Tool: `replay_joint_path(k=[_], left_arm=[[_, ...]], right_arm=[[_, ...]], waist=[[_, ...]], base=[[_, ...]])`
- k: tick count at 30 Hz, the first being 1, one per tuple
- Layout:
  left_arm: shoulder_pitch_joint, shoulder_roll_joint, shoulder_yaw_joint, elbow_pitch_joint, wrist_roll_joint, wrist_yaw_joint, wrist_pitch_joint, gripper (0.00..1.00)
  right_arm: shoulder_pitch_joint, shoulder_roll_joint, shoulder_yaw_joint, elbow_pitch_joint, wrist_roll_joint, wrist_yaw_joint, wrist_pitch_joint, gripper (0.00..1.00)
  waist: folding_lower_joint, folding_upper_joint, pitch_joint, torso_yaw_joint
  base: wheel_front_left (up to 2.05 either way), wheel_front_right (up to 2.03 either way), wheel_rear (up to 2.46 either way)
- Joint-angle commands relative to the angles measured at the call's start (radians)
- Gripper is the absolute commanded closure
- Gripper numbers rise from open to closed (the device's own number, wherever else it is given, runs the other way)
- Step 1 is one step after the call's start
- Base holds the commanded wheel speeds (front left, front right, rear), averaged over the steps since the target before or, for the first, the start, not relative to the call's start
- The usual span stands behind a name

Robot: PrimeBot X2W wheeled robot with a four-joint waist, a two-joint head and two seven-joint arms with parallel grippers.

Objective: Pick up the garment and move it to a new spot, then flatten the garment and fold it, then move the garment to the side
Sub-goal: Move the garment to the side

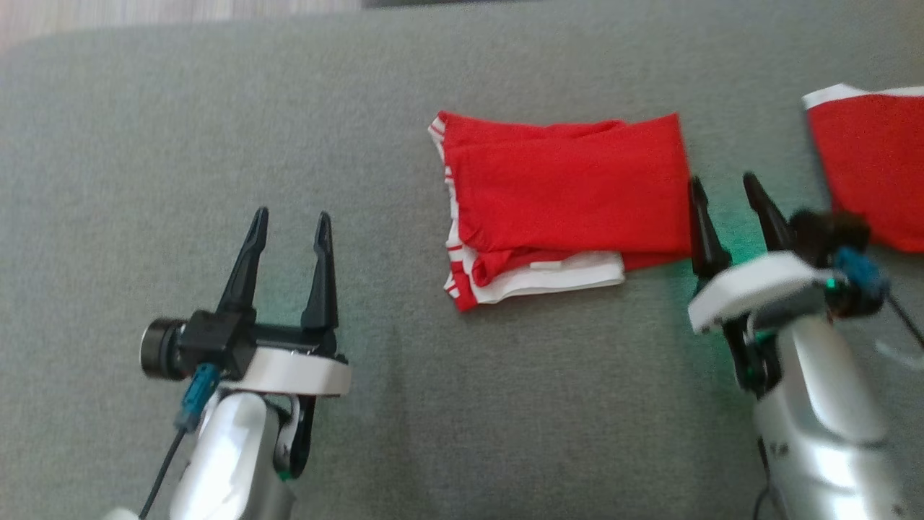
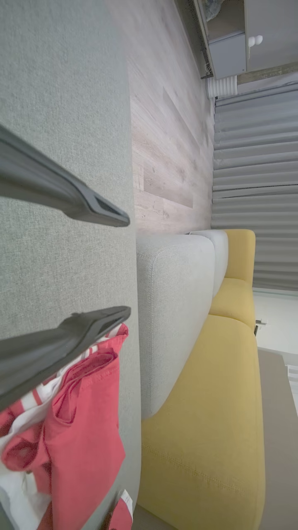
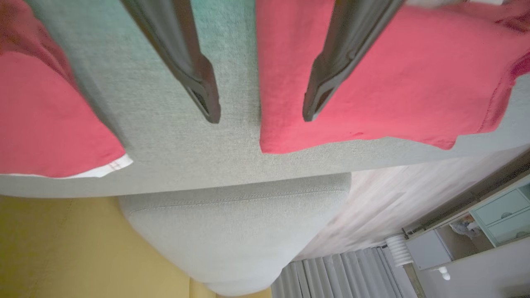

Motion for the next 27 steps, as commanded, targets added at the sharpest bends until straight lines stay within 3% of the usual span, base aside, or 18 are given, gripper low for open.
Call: replay_joint_path(k=[1,12,13,20,27], left_arm=[[-0.044,0.004,0.016,-0.024,0.008,-0.006,-0.005,0.00],[-0.081,0.004,-0.027,-0.004,-0.009,0.003,-0.005,0.00],[-0.080,0.004,-0.025,-0.002,-0.007,0.003,-0.005,0.00],[-0.062,0.005,0.002,0.004,0.008,-0.001,-0.005,0.00],[-0.032,0.004,0.008,-0.003,0.009,-0.004,-0.005,0.00]], right_arm=[[-0.051,0.005,0.025,0.008,0.014,-0.001,0.020,0.00],[-0.174,0.005,0.073,0.278,0.048,-0.001,0.144,0.00],[-0.181,0.005,0.080,0.292,0.050,-0.001,0.138,1.00],[-0.212,-0.011,0.125,0.338,-0.010,-0.001,0.036,1.00],[-0.233,-0.115,0.189,0.281,-0.096,-0.001,-0.010,1.00]], waist=[[-0.0002,0.0000,0.037,0.026],[-0.0002,0.0000,0.052,0.063],[-0.0002,0.0000,0.047,0.062],[-0.0002,0.0000,-0.011,0.016],[-0.0002,0.0000,-0.056,-0.055]], base=[[0.00,0.00,0.00],[0.00,0.00,0.00],[0.00,0.00,0.00],[0.00,0.00,0.00],[0.00,0.00,0.00]])
